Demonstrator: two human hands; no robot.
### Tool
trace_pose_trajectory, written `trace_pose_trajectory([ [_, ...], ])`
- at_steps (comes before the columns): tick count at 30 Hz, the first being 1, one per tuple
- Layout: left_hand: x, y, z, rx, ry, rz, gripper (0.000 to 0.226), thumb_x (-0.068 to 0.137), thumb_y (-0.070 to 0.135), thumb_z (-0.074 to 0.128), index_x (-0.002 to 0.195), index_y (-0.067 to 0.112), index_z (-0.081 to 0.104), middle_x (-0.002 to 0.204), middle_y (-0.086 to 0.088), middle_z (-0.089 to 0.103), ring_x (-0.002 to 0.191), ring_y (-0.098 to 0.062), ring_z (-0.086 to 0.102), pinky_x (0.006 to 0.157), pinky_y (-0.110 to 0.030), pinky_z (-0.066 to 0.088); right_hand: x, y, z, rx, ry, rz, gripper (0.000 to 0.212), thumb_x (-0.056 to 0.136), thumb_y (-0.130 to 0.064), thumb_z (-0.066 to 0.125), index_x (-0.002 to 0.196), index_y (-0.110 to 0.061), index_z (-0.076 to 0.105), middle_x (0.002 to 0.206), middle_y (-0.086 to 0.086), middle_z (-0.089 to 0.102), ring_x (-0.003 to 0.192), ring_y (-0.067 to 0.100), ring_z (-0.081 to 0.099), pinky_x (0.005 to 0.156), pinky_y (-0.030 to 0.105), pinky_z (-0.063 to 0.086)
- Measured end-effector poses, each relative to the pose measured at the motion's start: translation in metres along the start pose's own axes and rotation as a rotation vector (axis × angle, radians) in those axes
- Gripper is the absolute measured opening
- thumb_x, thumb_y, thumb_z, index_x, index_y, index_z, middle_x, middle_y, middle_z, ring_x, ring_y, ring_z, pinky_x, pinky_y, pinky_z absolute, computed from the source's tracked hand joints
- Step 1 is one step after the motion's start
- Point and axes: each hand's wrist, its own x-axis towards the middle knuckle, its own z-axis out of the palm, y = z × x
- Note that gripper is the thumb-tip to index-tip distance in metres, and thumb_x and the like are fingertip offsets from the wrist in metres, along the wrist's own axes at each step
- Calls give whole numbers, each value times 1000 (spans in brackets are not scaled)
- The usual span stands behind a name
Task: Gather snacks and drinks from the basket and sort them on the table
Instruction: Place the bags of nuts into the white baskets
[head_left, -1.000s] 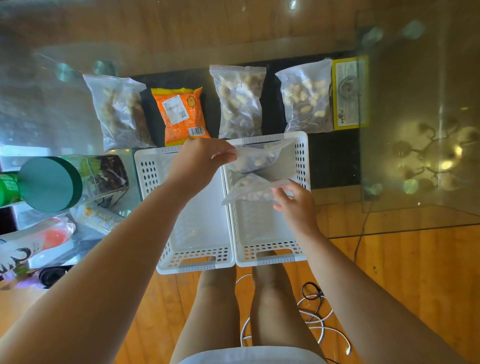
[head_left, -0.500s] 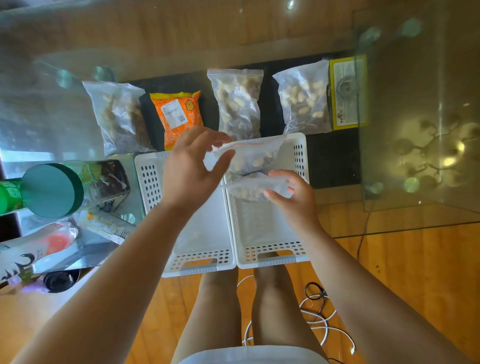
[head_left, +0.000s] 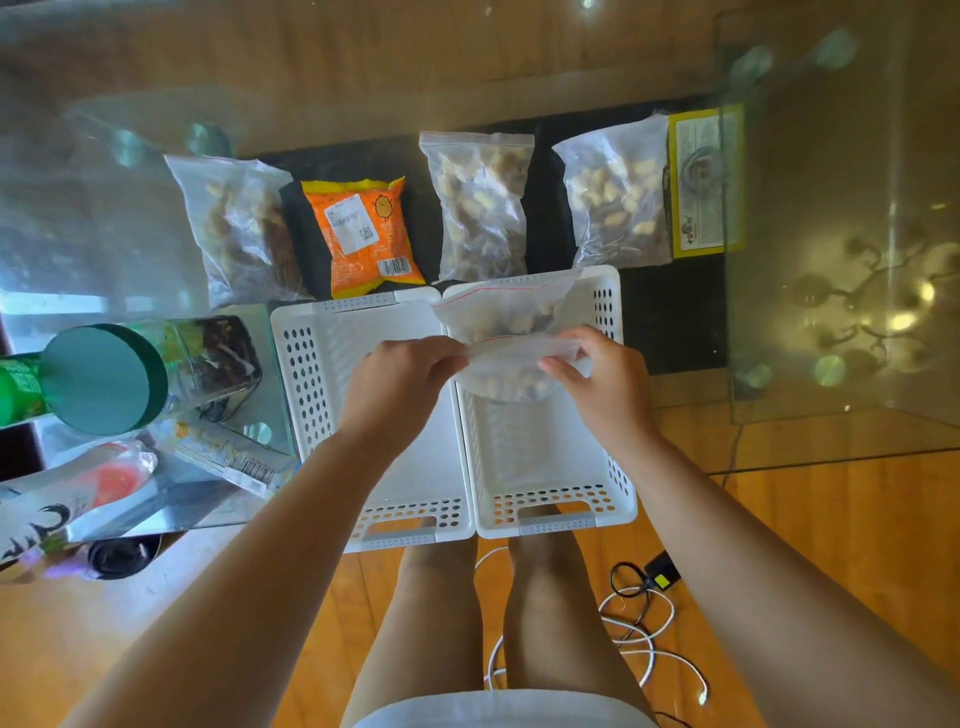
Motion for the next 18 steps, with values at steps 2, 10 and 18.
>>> trace_pose_trajectory([
  [2,2,1,-7,-21,48,-1,23,92,25,55,106,16,71,97,-6,75,88,-28,68,76,-41,54,2,-2,-4,38,5,5,22,86,-28,63,101,-11,65,91,-1,67,84,10,58,69,26,47],
  [10,77,21,-55,-203,266,44,26,92,29,49,106,17,68,93,0,72,87,-19,68,77,-33,53,78,-10,-61,158,227,-38,15,90,-16,54,102,-16,62,98,-2,66,89,11,61,75,18,48],
  [18,199,25,-35,349,-59,81,41,99,21,38,140,20,37,145,-6,42,132,-30,38,105,-46,31,196,-1,-63,-516,-46,-113,45,93,-7,45,138,-13,39,150,8,33,141,27,25,111,41,24],
])
